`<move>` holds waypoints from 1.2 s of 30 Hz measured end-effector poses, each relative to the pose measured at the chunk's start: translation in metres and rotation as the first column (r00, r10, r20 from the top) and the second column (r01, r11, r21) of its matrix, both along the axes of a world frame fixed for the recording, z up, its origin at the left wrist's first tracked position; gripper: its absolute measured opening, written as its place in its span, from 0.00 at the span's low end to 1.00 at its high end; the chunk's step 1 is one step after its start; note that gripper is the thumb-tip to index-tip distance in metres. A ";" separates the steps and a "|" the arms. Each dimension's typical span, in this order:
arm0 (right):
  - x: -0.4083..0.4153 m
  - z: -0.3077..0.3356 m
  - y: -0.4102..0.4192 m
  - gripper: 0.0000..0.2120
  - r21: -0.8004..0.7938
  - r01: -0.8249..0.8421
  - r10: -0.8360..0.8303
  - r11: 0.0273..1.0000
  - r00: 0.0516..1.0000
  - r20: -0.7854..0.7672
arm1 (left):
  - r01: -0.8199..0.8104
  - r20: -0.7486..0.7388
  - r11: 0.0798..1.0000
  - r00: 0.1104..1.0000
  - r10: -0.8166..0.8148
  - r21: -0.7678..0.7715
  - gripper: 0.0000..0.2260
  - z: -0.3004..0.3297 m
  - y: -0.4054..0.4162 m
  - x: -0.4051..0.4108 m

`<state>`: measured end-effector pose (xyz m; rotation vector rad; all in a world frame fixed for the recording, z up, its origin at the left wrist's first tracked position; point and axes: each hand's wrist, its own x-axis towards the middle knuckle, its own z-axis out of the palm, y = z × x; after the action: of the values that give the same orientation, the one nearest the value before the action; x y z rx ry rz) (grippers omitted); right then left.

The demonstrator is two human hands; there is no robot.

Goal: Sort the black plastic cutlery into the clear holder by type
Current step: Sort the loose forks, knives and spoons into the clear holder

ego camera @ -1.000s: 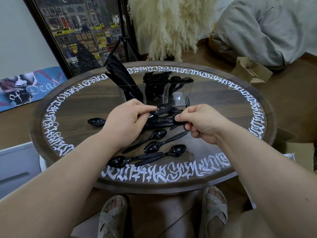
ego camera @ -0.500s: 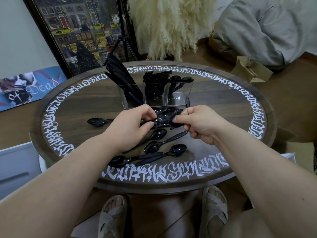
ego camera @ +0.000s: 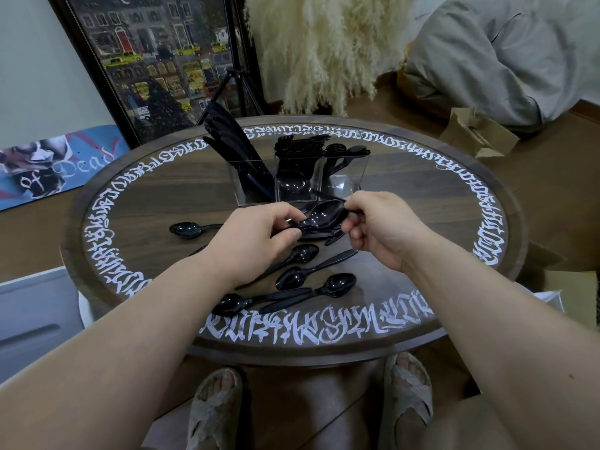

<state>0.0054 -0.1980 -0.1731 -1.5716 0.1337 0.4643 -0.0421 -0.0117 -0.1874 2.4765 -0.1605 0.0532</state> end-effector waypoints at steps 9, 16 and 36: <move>0.004 -0.005 -0.010 0.09 -0.082 0.082 -0.075 0.993 0.994 0.077 | -0.131 0.036 0.980 0.991 0.127 0.149 0.13 0.003 0.008 0.002; 0.002 -0.001 -0.012 0.12 -0.055 0.049 -0.043 0.997 0.994 0.098 | -0.192 0.018 0.977 0.981 0.191 0.094 0.07 -0.005 0.012 0.003; -0.009 -0.005 -0.005 0.08 -0.256 -0.401 0.418 0.880 0.909 0.013 | -0.343 -0.004 0.915 0.937 0.350 -0.213 0.14 0.005 -0.012 0.014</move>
<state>-0.0037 -0.2032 -0.1785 -1.8684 -0.2090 0.7467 -0.0280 -0.0236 -0.1824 2.2639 0.2618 0.2507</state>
